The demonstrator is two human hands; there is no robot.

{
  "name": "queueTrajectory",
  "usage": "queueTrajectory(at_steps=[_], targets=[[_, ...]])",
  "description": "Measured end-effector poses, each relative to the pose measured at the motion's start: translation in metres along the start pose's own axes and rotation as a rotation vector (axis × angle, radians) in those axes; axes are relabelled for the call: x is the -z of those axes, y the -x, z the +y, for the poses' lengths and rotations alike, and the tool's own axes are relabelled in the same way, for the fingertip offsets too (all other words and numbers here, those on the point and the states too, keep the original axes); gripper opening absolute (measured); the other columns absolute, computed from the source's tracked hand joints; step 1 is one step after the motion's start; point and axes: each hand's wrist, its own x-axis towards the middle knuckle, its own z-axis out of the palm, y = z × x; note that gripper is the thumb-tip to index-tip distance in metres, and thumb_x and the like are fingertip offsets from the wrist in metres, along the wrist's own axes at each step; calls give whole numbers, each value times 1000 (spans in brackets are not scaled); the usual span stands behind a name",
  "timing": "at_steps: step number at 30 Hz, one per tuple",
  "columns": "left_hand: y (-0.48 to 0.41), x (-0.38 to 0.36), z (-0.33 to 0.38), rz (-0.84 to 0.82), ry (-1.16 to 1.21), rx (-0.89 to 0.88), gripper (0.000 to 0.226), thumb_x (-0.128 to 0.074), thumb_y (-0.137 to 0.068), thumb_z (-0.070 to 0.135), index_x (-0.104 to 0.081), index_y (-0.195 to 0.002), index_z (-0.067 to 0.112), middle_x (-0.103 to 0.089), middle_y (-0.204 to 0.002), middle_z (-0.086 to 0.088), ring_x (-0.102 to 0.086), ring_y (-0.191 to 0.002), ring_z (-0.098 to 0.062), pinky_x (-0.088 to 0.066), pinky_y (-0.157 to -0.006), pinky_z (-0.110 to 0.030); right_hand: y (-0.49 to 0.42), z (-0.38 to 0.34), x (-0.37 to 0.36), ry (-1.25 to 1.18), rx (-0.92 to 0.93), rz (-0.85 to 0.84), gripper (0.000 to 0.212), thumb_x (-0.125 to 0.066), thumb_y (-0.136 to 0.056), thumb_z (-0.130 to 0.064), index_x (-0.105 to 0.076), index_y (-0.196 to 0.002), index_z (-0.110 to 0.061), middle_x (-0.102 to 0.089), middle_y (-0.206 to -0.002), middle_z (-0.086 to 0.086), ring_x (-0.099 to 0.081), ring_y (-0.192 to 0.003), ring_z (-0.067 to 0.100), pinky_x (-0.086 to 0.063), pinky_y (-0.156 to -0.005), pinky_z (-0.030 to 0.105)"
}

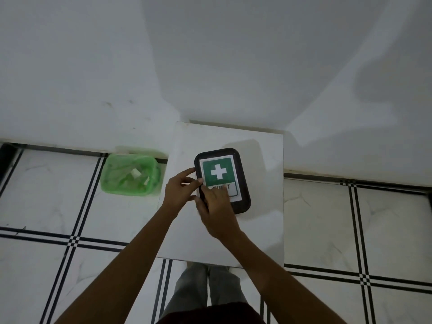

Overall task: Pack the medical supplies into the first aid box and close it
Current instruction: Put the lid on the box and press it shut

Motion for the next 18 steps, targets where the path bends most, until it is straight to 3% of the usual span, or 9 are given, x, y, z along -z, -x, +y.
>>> queueTrajectory(at_steps=[2, 5, 7, 10, 14, 18], targets=[[-2, -3, -6, 34, -34, -47, 45, -72, -81, 22, -61, -125, 21, -68, -89, -15, -68, -81, -26, -61, -64, -37, -2, 4, 19, -99, -74, 62, 29, -45, -95, -25, -62, -100, -3, -69, -93, 16, -64, -88, 26, -57, -81, 42], [-3, -9, -11, 70, -133, -120, 41, -65, -85, 22, -59, -126, 25, -68, -82, -9, -68, -81, -26, -60, -70, -41, -16, 34, 45, 171, -330, 244, 20, -53, -92, -25, -59, -101, -9, -64, -96, 11, -56, -86, 23, -51, -70, 32], [-3, -11, -11, 99, -258, -202, 38, -61, -87, 20, -60, -125, 26, -66, -84, -6, -65, -79, -23, -57, -75, -35, -20, 54, 50, 204, -484, 160, 26, -52, -94, -32, -59, -106, -10, -63, -96, 11, -55, -85, 23, -45, -67, 29], [2, -15, -16, 148, -343, -302, 37, -56, -90, 14, -58, -127, 19, -64, -94, -12, -61, -87, -21, -47, -80, -28, -10, 68, 42, 89, -456, 53, 28, -49, -96, -33, -59, -101, -7, -68, -91, 11, -61, -77, 21, -46, -63, 24], [4, -19, -26, 181, -388, -329, 41, -47, -96, 23, -48, -137, 20, -61, -95, -11, -57, -84, -18, -45, -74, -26, -5, 67, 35, 52, -431, 157, 26, -49, -96, -30, -60, -98, -6, -68, -88, 11, -62, -76, 22, -47, -62, 25], [6, -31, -34, 230, -505, -307, 47, -29, -100, 37, -32, -145, 25, -60, -95, -11, -57, -84, -18, -49, -70, -31, -14, 55, 24, 97, -519, 210, 28, -42, -98, -33, -53, -100, -7, -62, -89, 10, -57, -78, 19, -42, -58, 24]])
